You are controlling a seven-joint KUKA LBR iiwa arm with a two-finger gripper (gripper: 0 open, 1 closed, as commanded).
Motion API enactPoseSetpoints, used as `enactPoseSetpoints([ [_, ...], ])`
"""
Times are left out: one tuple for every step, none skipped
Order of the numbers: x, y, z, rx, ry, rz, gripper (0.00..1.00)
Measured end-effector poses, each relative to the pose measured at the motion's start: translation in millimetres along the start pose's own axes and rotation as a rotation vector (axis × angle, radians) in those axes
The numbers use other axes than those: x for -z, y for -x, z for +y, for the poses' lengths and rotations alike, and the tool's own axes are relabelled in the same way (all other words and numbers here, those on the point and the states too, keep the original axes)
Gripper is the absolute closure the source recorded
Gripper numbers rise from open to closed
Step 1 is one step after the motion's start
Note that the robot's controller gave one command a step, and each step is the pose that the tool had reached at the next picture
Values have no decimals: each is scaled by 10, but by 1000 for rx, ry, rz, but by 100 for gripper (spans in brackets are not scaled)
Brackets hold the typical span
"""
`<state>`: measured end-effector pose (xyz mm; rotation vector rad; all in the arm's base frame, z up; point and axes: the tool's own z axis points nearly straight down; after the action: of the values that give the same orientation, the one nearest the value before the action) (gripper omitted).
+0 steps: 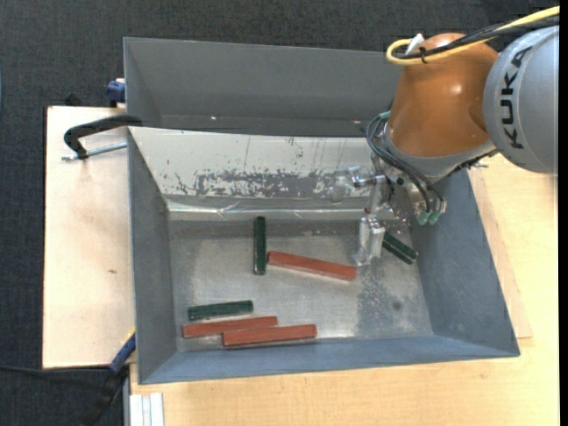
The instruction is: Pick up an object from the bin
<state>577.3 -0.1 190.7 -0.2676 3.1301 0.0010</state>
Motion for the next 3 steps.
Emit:
enactPoseSetpoints([
  [-320, -374, 132, 37, 0, -4, 0],
  [-1199, -22, 296, -78, 0, -5, 100],
  [-1199, -23, 296, -78, 0, -5, 100],
])
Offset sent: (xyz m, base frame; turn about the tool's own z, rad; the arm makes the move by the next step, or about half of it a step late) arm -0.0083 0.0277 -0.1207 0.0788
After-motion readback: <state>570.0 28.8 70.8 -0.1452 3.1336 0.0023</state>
